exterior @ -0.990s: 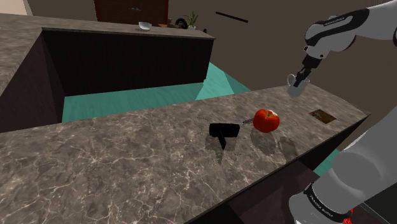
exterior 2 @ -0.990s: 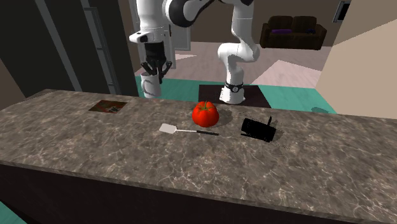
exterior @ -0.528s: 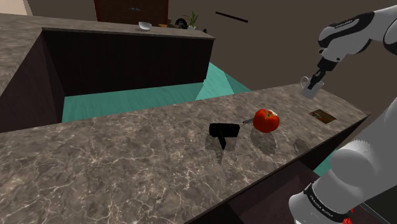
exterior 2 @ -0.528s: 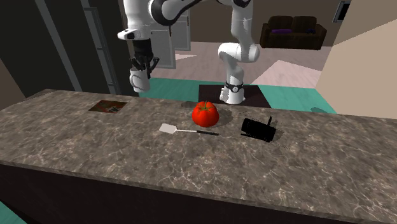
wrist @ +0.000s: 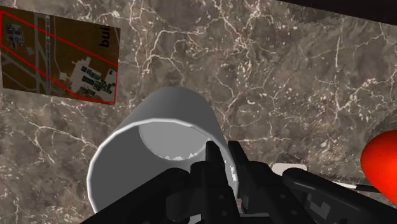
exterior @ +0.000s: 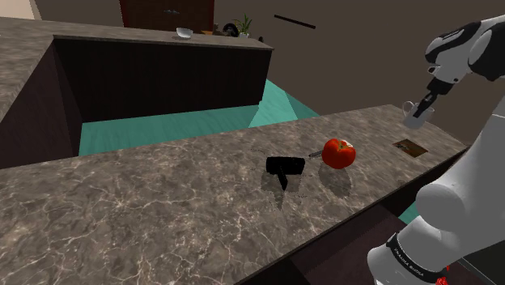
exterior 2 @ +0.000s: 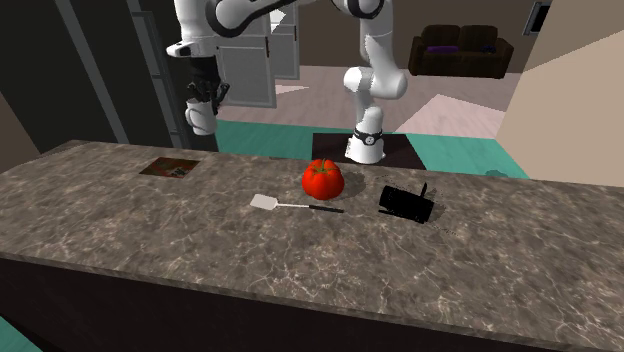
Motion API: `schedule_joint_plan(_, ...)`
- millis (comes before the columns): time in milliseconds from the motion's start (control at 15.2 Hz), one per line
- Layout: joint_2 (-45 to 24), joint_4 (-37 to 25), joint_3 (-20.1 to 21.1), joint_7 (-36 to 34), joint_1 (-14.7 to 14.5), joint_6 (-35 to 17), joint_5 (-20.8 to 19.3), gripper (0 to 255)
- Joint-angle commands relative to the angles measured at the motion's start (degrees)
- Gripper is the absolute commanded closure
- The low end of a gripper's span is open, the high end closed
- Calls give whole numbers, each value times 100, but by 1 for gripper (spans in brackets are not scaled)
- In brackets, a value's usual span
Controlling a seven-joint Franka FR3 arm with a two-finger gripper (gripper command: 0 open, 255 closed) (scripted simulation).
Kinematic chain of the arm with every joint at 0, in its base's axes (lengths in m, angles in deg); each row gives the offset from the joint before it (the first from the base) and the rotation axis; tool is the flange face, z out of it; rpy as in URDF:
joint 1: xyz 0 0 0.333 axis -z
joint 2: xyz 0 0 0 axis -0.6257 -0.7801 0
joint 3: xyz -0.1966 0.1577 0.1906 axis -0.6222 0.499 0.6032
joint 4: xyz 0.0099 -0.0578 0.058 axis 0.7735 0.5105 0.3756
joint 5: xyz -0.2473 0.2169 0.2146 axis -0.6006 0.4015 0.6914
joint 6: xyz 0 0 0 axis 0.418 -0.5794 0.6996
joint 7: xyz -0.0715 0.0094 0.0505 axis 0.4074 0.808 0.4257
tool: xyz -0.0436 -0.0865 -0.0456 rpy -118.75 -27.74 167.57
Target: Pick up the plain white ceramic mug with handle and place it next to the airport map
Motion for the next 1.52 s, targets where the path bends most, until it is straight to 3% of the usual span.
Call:
schedule_joint_plan(0,-341,-392,-55,378,311,150,229,255)
schedule_joint_plan(1452,-930,588,188,747,431,-1284,735,255)
